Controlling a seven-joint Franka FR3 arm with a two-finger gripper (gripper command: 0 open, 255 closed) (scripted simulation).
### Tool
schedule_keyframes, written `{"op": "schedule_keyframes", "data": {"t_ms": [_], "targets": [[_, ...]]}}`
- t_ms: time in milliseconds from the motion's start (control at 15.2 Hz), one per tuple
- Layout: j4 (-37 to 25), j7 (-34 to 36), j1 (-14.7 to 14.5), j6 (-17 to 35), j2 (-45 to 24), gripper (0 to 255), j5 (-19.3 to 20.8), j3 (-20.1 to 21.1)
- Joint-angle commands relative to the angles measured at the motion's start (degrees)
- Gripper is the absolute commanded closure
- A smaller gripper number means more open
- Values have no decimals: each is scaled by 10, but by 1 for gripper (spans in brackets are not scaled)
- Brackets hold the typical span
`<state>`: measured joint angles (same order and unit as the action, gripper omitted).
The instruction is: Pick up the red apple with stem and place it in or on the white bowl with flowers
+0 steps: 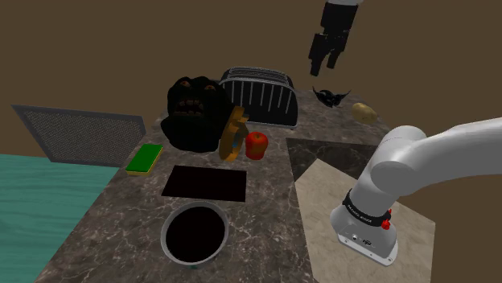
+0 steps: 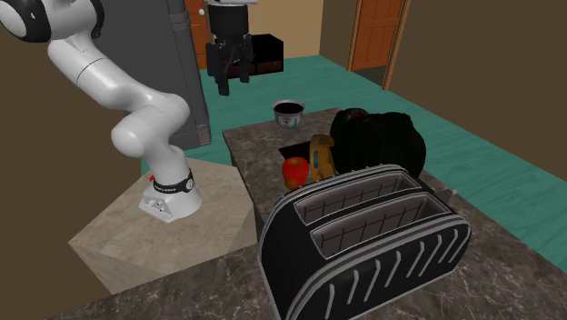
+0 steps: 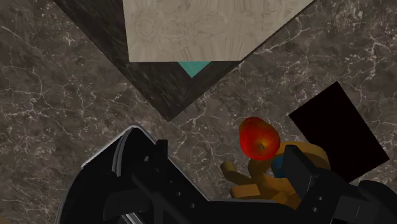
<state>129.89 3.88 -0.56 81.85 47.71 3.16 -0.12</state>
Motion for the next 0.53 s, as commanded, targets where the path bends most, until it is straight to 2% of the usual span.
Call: {"op": "schedule_keyframes", "data": {"t_ms": [0,462], "targets": [[0,0,0,0,0,0,0,0],[98,53,-8,145,-29,0,-29,36]]}}
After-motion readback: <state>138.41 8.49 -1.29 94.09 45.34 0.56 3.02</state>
